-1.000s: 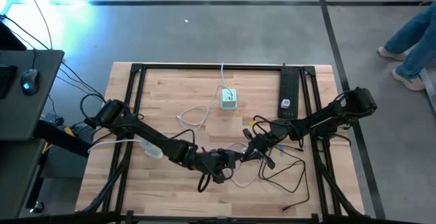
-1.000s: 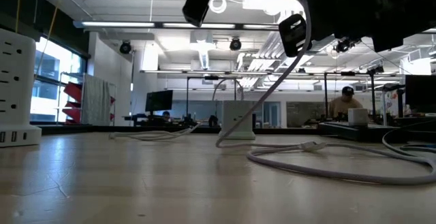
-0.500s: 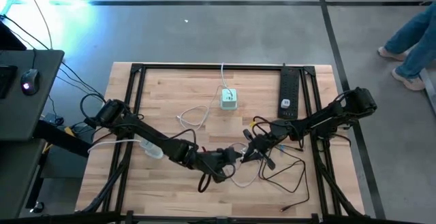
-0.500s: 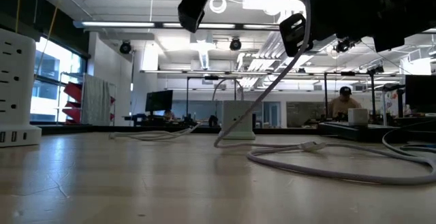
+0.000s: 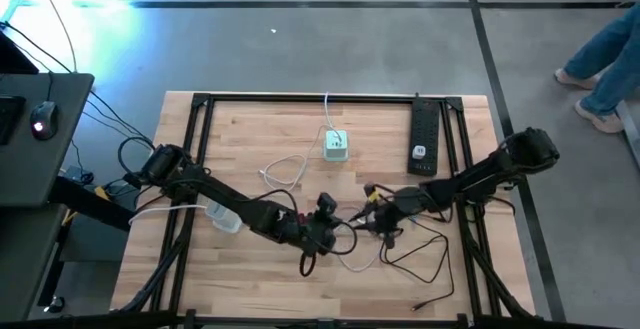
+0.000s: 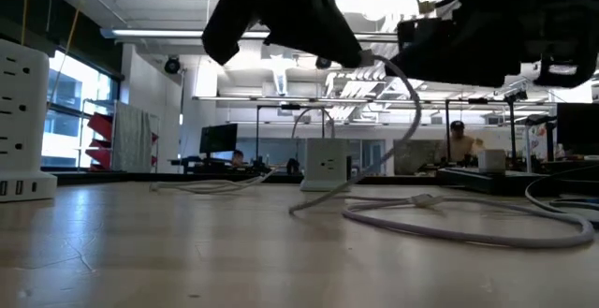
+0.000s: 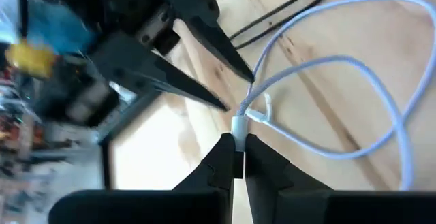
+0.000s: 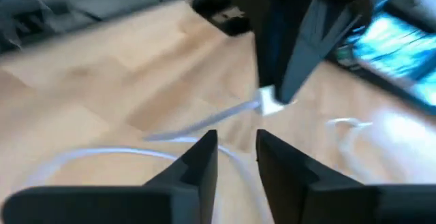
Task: Insert USB
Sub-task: Insert the light grey USB charger into the white charger adapter
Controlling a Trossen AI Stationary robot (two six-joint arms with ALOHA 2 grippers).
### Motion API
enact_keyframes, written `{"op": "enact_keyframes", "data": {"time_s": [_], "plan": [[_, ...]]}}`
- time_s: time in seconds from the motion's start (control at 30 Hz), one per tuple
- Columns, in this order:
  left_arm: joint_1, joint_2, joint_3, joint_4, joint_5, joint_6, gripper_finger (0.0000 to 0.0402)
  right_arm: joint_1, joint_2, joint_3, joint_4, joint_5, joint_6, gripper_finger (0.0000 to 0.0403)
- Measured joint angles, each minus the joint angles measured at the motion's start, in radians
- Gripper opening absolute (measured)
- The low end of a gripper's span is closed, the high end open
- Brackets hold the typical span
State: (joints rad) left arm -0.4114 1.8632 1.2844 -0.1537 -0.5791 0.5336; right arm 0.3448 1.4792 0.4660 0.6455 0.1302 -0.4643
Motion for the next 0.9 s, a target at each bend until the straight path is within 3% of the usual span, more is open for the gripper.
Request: {"op": "enact_keyframes", "data": {"time_s": [0.17, 0.37, 0.47, 0.57, 0.7, 0.9], "plan": [[0.0, -0.126, -0.133, 0.156, 0.046, -0.095, 0.0, 0.067, 0.0, 0.0, 0.035, 0.171, -0.061, 0.0107], [0.029, -0.301, -0.477, 0.777, 0.144, -0.142, 0.0, 0.061, 0.032, 0.0, 0.241, 0.202, -0.018, 0.0108], [0.051, -0.306, -0.629, 1.08, 0.18, -0.174, 0.0, 0.017, 0.061, 0.019, 0.321, 0.203, 0.145, 0.0108], [0.067, -0.288, -0.714, 1.276, 0.187, -0.213, 0.0, -0.029, 0.089, 0.06, 0.353, 0.202, 0.217, 0.0108], [0.072, -0.253, -0.746, 1.385, 0.2, -0.229, 0.0, -0.052, 0.131, 0.126, 0.347, 0.188, 0.168, 0.0119], [0.072, -0.22, -0.735, 1.384, 0.231, -0.228, 0.0, -0.056, 0.184, 0.233, 0.341, 0.087, 0.106, 0.0157]]}}
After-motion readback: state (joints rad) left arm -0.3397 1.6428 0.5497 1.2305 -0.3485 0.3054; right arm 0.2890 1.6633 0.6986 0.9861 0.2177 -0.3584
